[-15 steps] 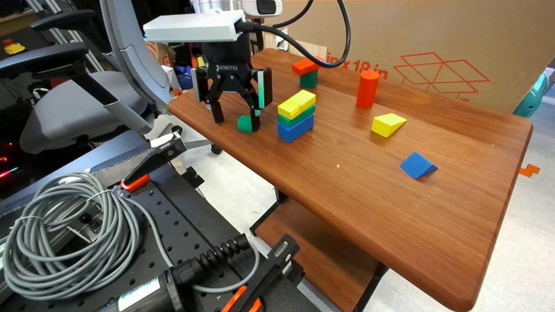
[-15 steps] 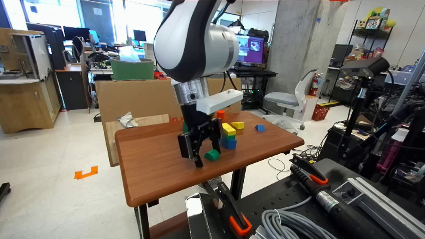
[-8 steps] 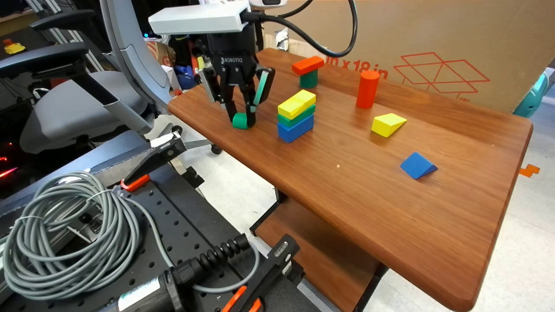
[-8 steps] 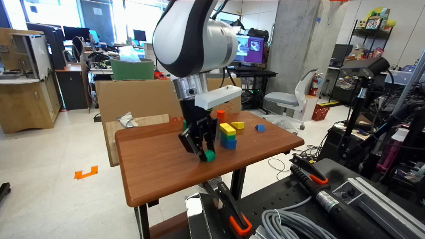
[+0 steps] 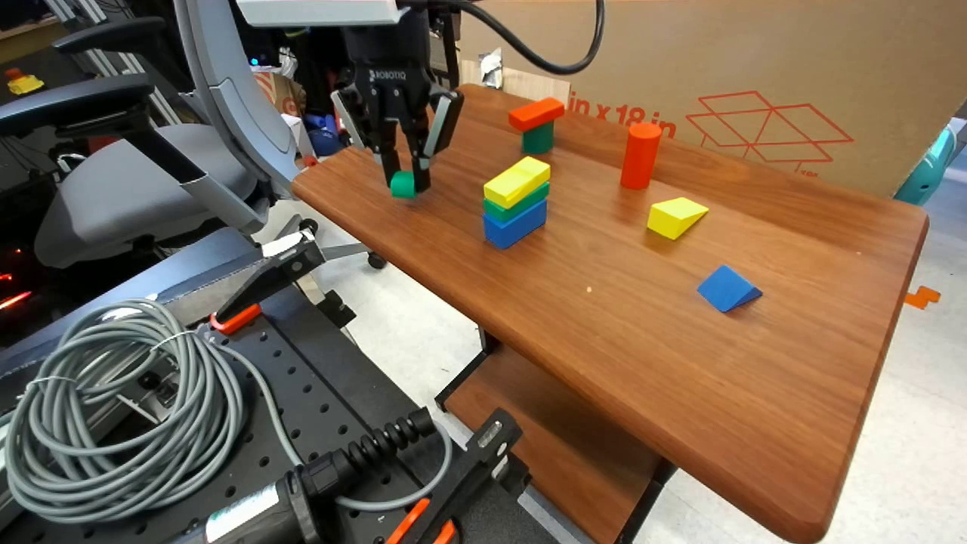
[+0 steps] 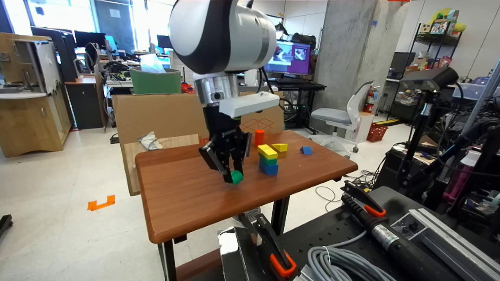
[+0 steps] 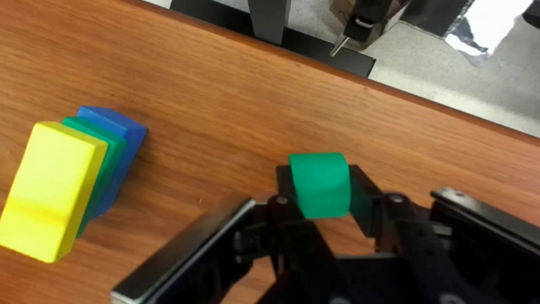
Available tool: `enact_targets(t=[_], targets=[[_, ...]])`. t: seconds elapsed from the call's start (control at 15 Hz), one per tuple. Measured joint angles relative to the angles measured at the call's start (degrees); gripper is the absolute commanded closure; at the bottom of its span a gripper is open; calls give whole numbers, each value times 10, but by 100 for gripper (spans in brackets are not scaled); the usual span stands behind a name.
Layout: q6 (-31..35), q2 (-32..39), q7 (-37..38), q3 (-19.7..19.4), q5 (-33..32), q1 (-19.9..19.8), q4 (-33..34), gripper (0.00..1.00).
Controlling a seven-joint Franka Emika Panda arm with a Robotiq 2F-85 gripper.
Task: Pick up the green block on the left and set it down on the right side of the table
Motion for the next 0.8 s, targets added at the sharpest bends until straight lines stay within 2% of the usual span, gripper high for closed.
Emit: enact_targets(t=[0.4, 0.8], targets=[[-1, -92, -6, 5, 81, -17, -14, 90], [-4, -178, -3, -29, 108, -58, -34, 90]])
